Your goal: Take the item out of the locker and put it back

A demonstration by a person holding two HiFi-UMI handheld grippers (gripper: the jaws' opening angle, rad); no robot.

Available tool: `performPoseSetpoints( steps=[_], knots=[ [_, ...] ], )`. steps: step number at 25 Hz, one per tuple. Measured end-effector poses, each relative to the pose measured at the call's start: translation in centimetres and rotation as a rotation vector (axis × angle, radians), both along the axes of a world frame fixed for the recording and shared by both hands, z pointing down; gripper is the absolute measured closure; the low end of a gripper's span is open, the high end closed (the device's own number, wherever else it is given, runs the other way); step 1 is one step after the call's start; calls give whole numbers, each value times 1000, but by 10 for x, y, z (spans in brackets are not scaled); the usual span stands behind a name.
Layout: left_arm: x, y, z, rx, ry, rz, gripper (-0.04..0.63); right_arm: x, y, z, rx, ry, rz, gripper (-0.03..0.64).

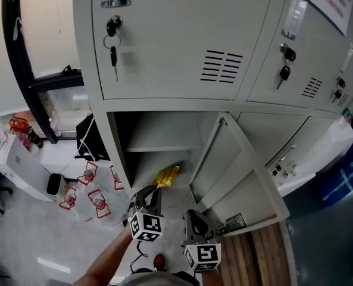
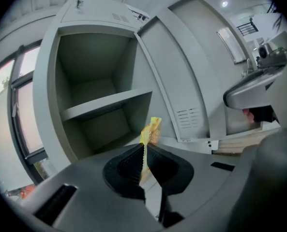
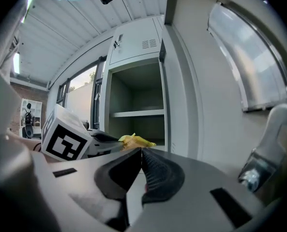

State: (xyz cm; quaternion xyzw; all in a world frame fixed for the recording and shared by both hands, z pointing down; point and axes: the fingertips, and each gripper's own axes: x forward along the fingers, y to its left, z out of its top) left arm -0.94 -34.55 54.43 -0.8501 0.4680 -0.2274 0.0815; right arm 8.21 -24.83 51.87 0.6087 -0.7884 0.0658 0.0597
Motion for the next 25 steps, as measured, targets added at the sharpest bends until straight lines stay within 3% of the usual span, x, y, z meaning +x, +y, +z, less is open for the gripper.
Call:
performPoseSetpoints(
  steps=[9, 25],
  knots=[
    [23, -14, 31, 26, -162, 61, 563, 0, -7, 12, -34, -2, 5, 598],
    [51, -23, 81, 17, -368, 175, 549, -1, -11, 22, -67, -5, 16, 598]
  ],
)
